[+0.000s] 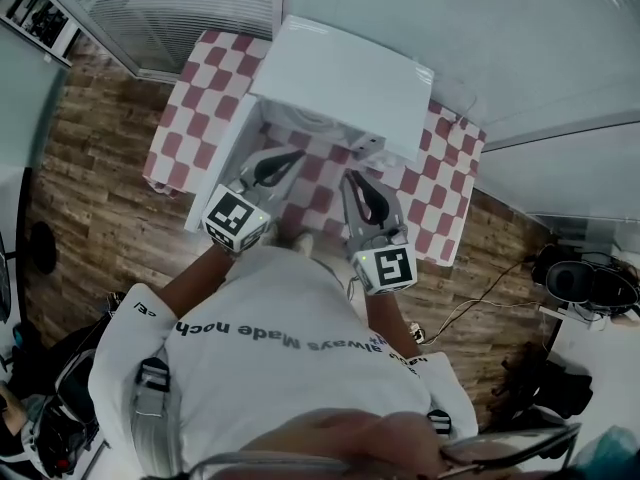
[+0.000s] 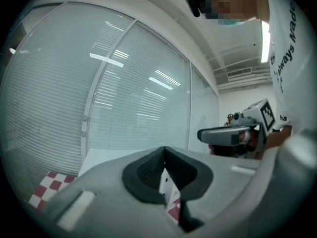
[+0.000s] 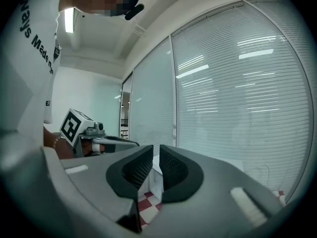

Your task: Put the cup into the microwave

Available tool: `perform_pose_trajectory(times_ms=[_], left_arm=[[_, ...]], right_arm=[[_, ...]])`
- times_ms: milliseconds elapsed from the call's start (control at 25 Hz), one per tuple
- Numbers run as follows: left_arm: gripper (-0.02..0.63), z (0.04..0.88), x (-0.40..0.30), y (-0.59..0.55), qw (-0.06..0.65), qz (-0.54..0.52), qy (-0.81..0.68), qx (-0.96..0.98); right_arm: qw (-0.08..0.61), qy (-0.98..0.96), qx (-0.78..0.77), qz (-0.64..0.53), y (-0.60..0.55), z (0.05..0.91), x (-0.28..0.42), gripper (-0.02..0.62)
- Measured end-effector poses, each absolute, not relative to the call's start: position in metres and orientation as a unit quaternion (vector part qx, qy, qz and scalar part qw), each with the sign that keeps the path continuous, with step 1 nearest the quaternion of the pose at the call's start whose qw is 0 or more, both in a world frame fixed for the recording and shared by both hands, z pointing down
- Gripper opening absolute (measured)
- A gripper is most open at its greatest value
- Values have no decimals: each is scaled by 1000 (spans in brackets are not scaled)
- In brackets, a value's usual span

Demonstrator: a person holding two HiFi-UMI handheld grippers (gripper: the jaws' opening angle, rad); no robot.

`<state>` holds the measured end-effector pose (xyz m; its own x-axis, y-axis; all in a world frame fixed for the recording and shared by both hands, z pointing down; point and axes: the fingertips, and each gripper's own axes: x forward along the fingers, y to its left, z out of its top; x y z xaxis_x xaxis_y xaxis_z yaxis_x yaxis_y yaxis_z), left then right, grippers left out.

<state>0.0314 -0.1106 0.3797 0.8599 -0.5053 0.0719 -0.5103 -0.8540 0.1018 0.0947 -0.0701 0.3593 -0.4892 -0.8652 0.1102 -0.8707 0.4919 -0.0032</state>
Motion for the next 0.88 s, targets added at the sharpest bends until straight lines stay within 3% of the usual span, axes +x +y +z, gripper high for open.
perform_pose_trajectory(times_ms=[880], left_arm=[[3, 341, 26, -81, 36, 1, -257, 966]], right_arm=[[21, -856, 516, 11, -49, 318, 91, 25]])
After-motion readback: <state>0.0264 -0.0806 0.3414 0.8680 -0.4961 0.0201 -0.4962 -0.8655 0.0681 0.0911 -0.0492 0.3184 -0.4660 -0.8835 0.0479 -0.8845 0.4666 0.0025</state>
